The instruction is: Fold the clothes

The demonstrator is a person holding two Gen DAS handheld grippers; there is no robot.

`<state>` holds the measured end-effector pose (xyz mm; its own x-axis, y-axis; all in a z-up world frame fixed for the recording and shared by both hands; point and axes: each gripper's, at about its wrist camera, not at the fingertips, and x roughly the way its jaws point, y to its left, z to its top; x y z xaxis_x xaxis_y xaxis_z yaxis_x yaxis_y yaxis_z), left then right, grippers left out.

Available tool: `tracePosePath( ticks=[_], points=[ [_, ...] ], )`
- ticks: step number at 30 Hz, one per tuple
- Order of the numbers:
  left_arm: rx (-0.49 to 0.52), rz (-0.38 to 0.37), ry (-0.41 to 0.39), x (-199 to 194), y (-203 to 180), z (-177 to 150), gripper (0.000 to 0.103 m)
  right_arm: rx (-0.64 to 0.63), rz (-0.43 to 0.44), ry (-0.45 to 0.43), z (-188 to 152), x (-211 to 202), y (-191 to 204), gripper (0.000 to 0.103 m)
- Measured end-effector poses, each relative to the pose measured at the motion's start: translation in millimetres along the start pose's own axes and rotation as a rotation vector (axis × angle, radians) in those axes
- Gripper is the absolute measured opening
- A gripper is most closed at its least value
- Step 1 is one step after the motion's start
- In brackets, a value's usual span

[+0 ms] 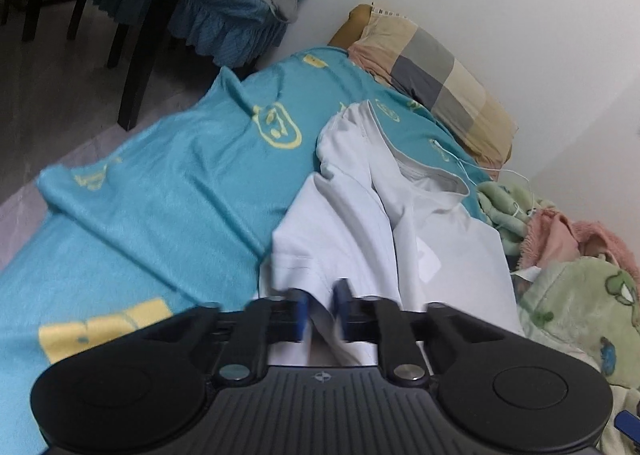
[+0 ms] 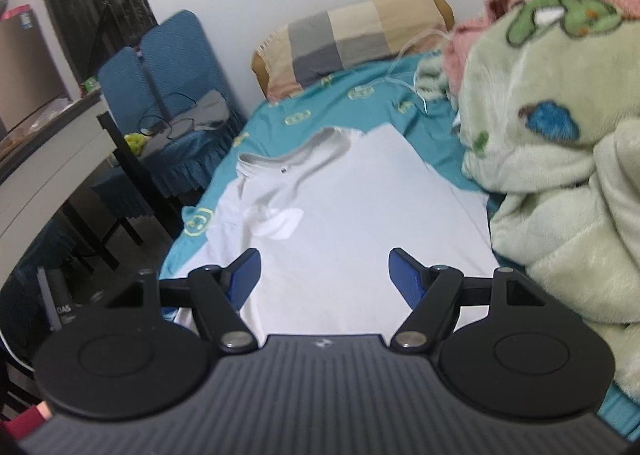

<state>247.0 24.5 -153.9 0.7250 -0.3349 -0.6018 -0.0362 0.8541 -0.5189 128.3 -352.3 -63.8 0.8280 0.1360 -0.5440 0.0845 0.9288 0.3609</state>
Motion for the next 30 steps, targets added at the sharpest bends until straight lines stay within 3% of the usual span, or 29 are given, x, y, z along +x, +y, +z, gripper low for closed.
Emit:
tracePosePath(
  ticks=[7,14,18,21,25,30],
  points=[
    [0.037,0.075,-0.125,-21,4,64,0.003,-0.017,-0.002,0.002,0,7,5,0.072],
    [0.083,0.275,-0.228,-27,9,170,0.003,-0.039,-0.028,0.020,0,16,10,0.072],
    [0.081,0.401,-0.234,-6,21,207,0.004,-0.060,-0.041,0.032,0,24,15,0.072],
    [0.043,0.425,-0.183,12,38,208,0.007,-0.066,-0.050,0.044,0,32,16,0.072],
    [-0.009,0.396,-0.097,12,61,183,0.034,-0.043,-0.034,0.065,1,43,17,0.072],
    [0.047,0.260,0.053,-35,61,125,0.045,-0.035,-0.004,0.071,-1,42,20,0.072]
  ],
)
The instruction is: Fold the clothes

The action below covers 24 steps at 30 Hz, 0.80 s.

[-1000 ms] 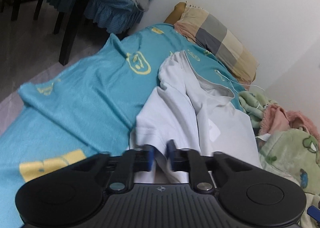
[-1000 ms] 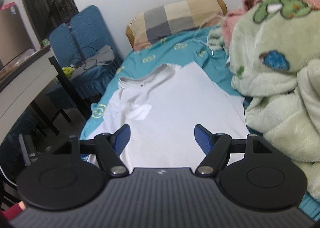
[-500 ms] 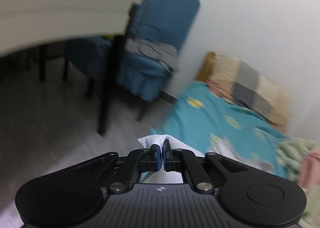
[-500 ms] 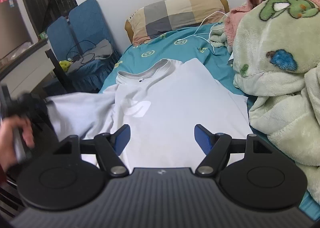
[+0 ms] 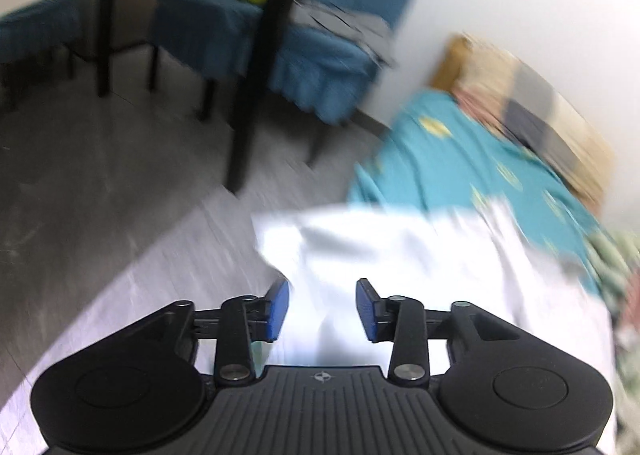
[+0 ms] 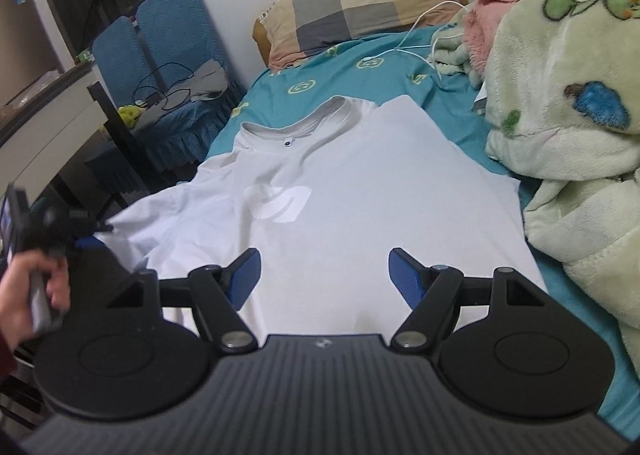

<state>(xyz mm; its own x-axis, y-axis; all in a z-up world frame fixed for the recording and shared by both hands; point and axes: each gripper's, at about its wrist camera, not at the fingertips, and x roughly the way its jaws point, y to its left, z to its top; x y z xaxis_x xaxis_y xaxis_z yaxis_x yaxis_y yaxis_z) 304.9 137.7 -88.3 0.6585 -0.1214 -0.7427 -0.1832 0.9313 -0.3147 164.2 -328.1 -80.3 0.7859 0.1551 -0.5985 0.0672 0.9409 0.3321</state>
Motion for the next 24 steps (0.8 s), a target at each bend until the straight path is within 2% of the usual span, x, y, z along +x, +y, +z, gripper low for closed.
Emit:
tracePosePath(
  ticks=[5,8,12,15,17,18,19,20,24],
  points=[
    [0.192,-0.107,0.236,-63,-18,-79,0.045,0.001,0.009,-0.017,-1,-12,-1,0.072],
    [0.324,-0.159,0.327,-93,-36,-120,0.049,0.004,0.011,-0.026,-1,-19,-2,0.072],
    [0.490,-0.092,0.406,-99,-58,-158,0.052,0.017,0.012,-0.034,-3,-28,-4,0.072],
    [0.537,-0.051,0.439,-93,-59,-177,0.051,0.025,-0.001,-0.040,-5,-34,-8,0.072],
    [0.548,-0.031,0.438,-94,-56,-182,0.042,0.037,-0.008,-0.041,-6,-36,-12,0.072],
    [0.545,-0.023,0.435,-94,-55,-182,0.029,0.044,-0.010,-0.041,-7,-36,-13,0.072],
    [0.534,-0.021,0.431,-96,-52,-180,0.009,0.052,-0.011,-0.040,-7,-36,-15,0.072],
    [0.517,-0.029,0.430,-98,-48,-178,0.003,0.060,-0.011,-0.039,-6,-36,-16,0.072],
    [0.401,-0.075,0.412,-116,-29,-156,0.002,0.080,-0.006,-0.039,-5,-35,-19,0.072]
  ],
)
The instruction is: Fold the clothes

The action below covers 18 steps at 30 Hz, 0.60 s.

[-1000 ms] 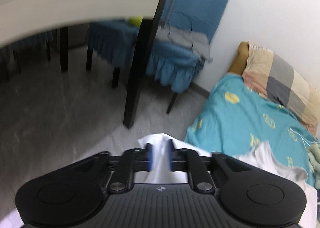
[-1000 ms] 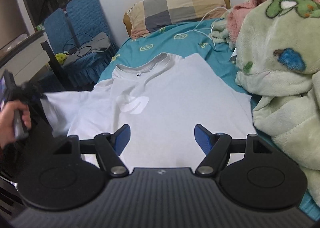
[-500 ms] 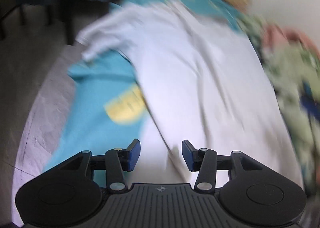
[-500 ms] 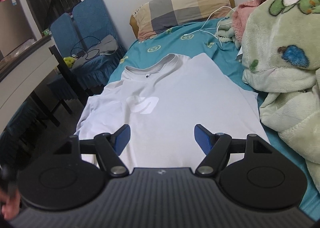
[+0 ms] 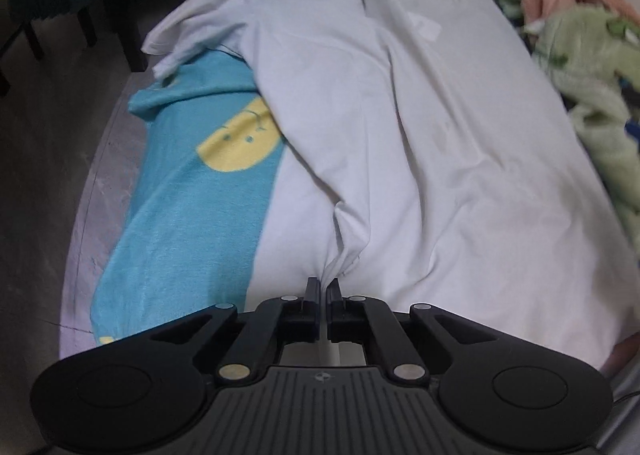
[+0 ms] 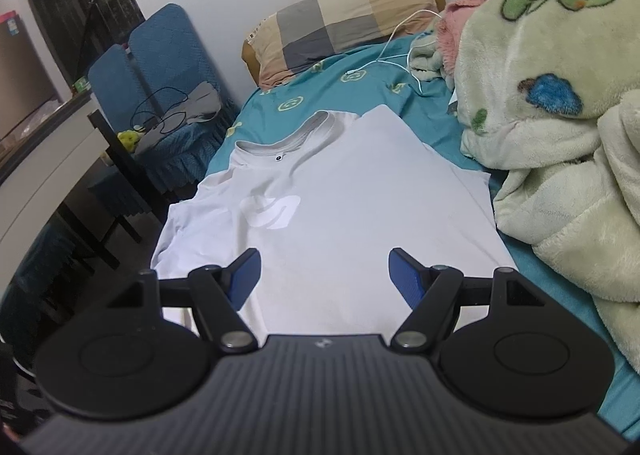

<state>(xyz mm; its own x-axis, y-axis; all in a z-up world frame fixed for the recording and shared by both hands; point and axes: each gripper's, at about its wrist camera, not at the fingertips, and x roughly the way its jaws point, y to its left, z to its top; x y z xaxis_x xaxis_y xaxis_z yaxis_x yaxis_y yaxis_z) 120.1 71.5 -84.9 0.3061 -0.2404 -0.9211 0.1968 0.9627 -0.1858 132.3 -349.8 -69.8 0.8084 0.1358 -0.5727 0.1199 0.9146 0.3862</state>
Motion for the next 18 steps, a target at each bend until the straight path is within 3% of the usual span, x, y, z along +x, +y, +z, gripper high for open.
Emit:
tracePosePath(
  ticks=[3,8,11,18],
  points=[
    [-0.104,0.004,-0.016,-18,29,9,0.002,0.005,0.003,-0.002,1,0,-1,0.072],
    [-0.222,0.125,0.005,-26,72,21,0.002,0.012,0.008,-0.006,2,-1,-3,0.072],
    [-0.224,0.197,0.038,-11,79,26,0.002,0.017,0.011,-0.008,2,-2,-4,0.072],
    [-0.201,0.244,0.041,12,63,25,0.002,0.026,0.013,-0.015,4,-3,-6,0.072]
  ],
)
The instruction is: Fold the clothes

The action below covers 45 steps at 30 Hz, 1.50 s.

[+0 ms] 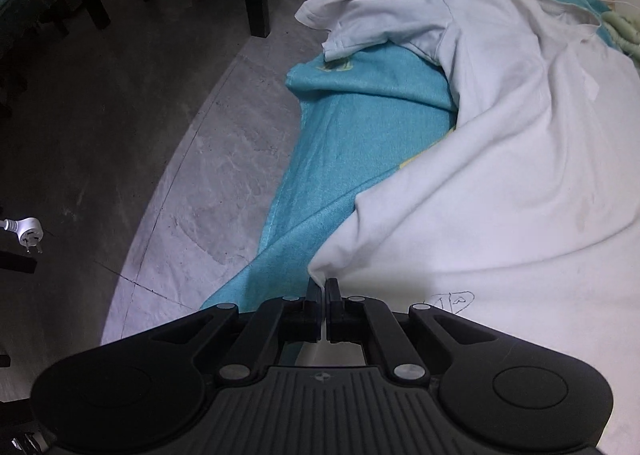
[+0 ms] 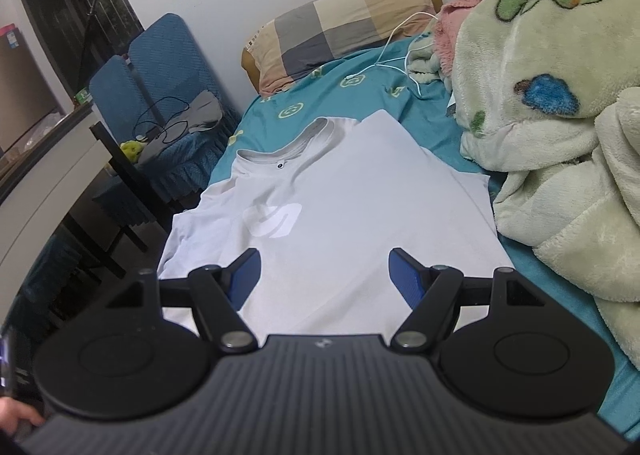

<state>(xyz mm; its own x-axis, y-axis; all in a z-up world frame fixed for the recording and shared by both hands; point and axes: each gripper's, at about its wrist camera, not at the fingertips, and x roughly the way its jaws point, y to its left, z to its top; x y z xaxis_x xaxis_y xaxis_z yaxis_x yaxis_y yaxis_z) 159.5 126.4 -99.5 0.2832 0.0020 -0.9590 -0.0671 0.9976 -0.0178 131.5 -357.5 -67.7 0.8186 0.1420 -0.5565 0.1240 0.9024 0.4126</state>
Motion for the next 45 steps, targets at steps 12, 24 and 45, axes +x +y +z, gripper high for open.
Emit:
tracePosePath(
  ticks=[12,24,45],
  points=[
    [0.036,-0.048,-0.073,-67,-16,-22,0.050,-0.012,0.003,-0.014,1,-4,1,0.072],
    [0.170,-0.146,-0.410,-141,-119,-30,0.083,-0.042,-0.017,-0.039,1,-16,3,0.072],
    [0.233,-0.258,-0.560,-29,-158,-21,0.089,-0.098,-0.048,-0.010,-4,-4,10,0.072]
  ],
)
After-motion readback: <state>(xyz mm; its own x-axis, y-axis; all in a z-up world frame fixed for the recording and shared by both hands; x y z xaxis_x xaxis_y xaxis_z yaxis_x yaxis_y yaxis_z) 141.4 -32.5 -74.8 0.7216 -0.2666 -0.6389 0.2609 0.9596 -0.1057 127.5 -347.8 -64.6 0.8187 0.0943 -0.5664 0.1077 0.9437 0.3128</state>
